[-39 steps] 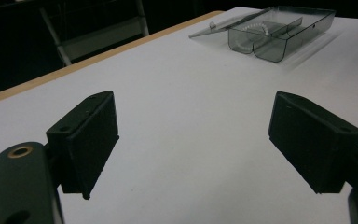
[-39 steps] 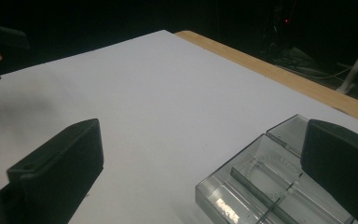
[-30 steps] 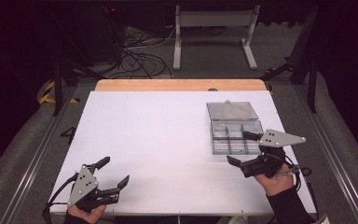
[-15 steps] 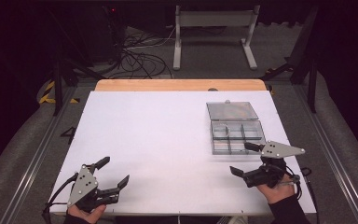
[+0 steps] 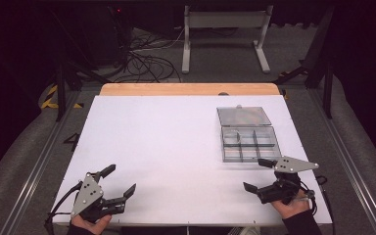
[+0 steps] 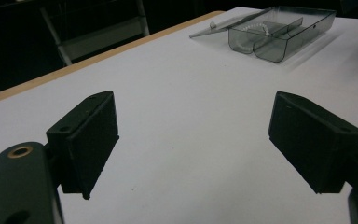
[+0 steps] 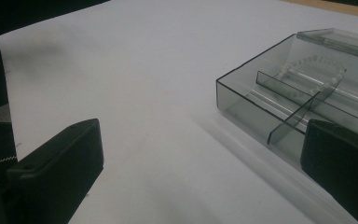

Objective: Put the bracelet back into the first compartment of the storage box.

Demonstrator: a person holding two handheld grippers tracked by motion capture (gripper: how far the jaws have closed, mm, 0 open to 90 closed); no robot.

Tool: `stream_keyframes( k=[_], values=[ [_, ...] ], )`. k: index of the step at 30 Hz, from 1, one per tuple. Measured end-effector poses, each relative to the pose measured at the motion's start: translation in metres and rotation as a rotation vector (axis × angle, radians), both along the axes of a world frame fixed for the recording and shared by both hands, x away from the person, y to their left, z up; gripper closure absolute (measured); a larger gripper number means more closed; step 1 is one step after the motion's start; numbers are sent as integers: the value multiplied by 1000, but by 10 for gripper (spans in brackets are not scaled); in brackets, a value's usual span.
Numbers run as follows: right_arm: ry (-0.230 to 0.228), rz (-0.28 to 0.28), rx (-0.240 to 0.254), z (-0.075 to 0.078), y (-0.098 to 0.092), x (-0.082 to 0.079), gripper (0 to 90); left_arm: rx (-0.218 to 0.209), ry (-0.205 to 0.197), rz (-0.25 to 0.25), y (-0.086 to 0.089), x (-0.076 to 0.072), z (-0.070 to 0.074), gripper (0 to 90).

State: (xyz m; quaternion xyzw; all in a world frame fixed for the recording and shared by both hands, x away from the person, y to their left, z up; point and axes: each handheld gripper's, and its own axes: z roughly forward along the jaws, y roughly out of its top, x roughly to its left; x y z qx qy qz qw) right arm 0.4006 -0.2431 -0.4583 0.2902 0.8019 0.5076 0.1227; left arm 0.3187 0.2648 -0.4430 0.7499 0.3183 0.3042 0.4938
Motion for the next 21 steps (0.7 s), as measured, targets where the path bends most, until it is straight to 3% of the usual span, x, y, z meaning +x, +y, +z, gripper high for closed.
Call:
stream_keyframes(
  k=[5, 12, 21],
  values=[
    [13, 5, -16, -8, 1, 0, 0, 1, 0, -2, 0, 0, 0, 163],
    [32, 10, -77, -19, 5, -1, 0, 4, -1, -5, 0, 0, 0, 161],
    [3, -3, -61, -16, 4, -3, 0, 6, -1, -6, 0, 0, 0, 160]
  ],
)
